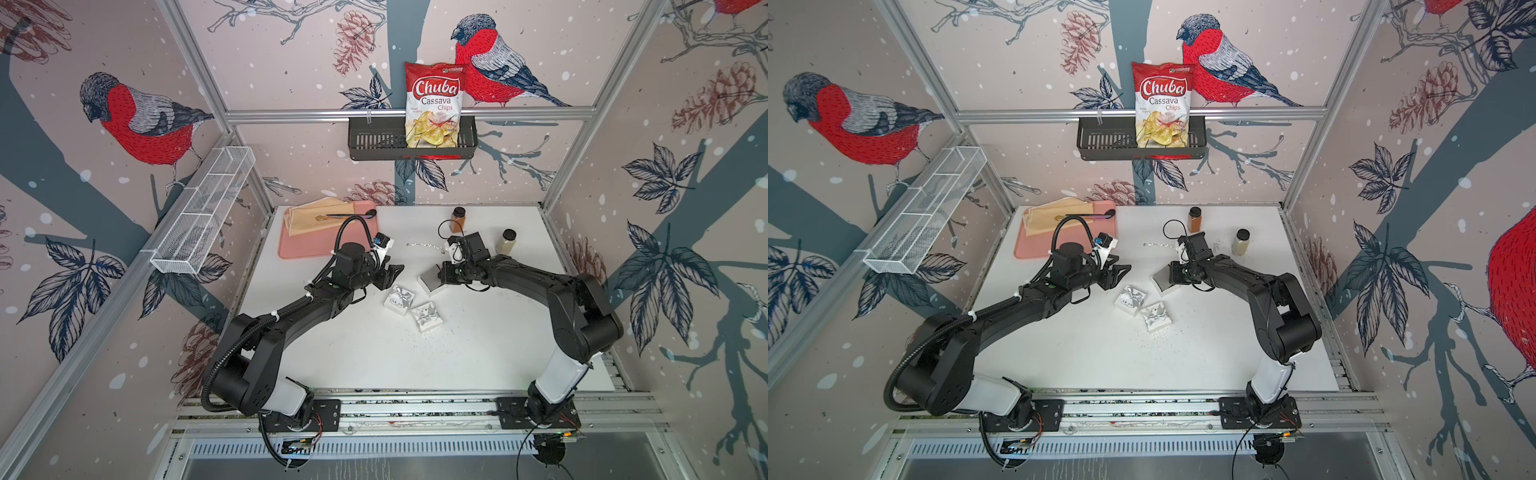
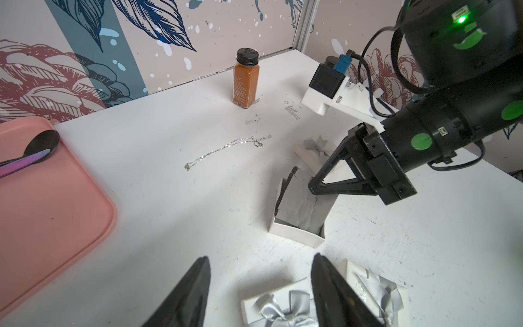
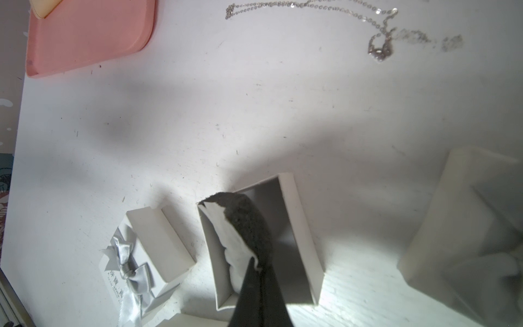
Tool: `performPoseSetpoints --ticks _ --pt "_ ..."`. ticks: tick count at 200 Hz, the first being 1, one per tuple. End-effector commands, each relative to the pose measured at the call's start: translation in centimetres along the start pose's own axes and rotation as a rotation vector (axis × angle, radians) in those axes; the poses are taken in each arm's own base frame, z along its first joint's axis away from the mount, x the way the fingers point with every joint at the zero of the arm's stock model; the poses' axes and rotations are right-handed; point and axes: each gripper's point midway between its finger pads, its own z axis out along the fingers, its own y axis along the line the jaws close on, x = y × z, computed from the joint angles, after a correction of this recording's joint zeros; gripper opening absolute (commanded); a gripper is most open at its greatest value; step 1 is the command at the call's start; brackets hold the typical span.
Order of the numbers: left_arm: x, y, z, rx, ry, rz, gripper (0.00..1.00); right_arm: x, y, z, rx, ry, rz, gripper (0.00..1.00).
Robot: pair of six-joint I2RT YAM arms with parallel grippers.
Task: Take the necklace out of the lift-off lid jewelry box
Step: Place the inner lining in the jewelry box.
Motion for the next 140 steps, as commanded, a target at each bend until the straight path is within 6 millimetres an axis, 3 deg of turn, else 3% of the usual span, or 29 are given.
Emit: performPoseSetpoints --ticks 1,57,128,140 --pt "-0.5 0.1 0.1 -0.007 -0.014 0.016 0.61 0.8 -0.5 -0.1 0.037 0.039 -0.035 0.0" --pt "1.7 -1.3 2.0 0.049 0.065 0.034 0.57 2.2 -0.8 1.0 0.044 0.096 -0.042 0.0" --pt "4.7 -4.3 5.7 0.17 0.162 0.03 0.38 2.3 -2.0 1.4 0.07 0.093 0.025 0.0" --pt "4.8 -4.5 6.2 0.18 0.162 0.027 0.37 2.3 -1.9 1.4 0.063 0.097 0.027 0.05"
